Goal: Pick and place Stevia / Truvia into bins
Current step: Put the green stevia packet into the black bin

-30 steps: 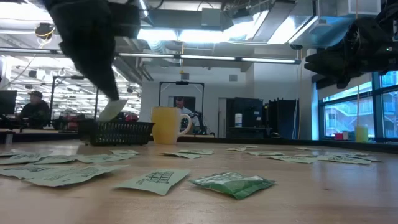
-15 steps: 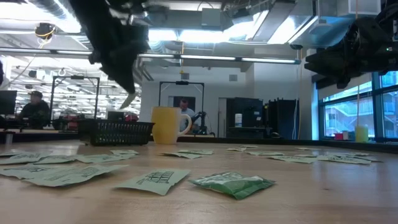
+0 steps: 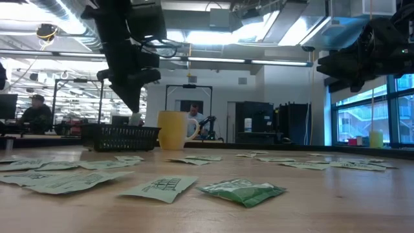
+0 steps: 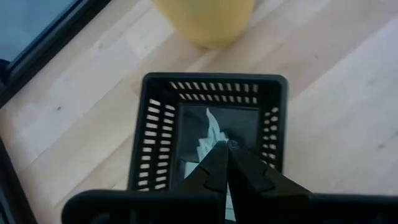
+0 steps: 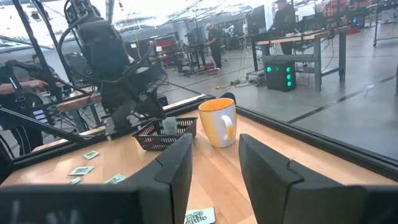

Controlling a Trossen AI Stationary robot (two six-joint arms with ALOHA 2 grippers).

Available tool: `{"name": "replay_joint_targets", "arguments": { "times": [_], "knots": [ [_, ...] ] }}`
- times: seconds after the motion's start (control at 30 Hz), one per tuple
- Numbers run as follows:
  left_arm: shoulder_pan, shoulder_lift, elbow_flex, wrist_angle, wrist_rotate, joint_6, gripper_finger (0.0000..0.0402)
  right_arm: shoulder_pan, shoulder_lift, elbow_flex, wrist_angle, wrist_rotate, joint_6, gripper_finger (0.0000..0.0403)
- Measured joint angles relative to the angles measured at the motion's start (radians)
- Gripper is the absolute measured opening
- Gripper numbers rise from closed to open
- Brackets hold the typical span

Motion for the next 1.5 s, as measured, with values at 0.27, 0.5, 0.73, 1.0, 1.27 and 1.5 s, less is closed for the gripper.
{"name": "replay_joint_targets", "arguments": {
  "times": [0.27, 0.5, 0.73, 1.0, 1.27, 1.5],
  "knots": [
    [0.055, 0.015, 0.002, 0.0, 0.054, 0.045, 0.0003, 0.0, 0.0, 0.0, 0.0, 0.0, 0.0, 0.0135],
    [0.06, 0.094, 0.002, 0.01, 0.121, 0.046, 0.0003, 0.0, 0.0, 0.0, 0.0, 0.0, 0.0, 0.0135],
    [0.059, 0.147, 0.002, 0.013, 0.162, 0.045, 0.0003, 0.0, 0.0, 0.0, 0.0, 0.0, 0.0, 0.0135],
    [0.054, 0.127, 0.002, 0.04, 0.161, 0.045, 0.0026, 0.0, 0.0, 0.0, 0.0, 0.0, 0.0, 0.0135],
    [0.02, 0.036, 0.002, 0.042, 0.147, 0.029, 0.0073, 0.0, 0.0, 0.0, 0.0, 0.0, -0.001, 0.0135],
    [-0.064, -0.072, 0.002, 0.027, 0.164, 0.016, 0.0076, 0.0, 0.0, 0.0, 0.001, 0.0, 0.0, 0.0135]
  ]
}}
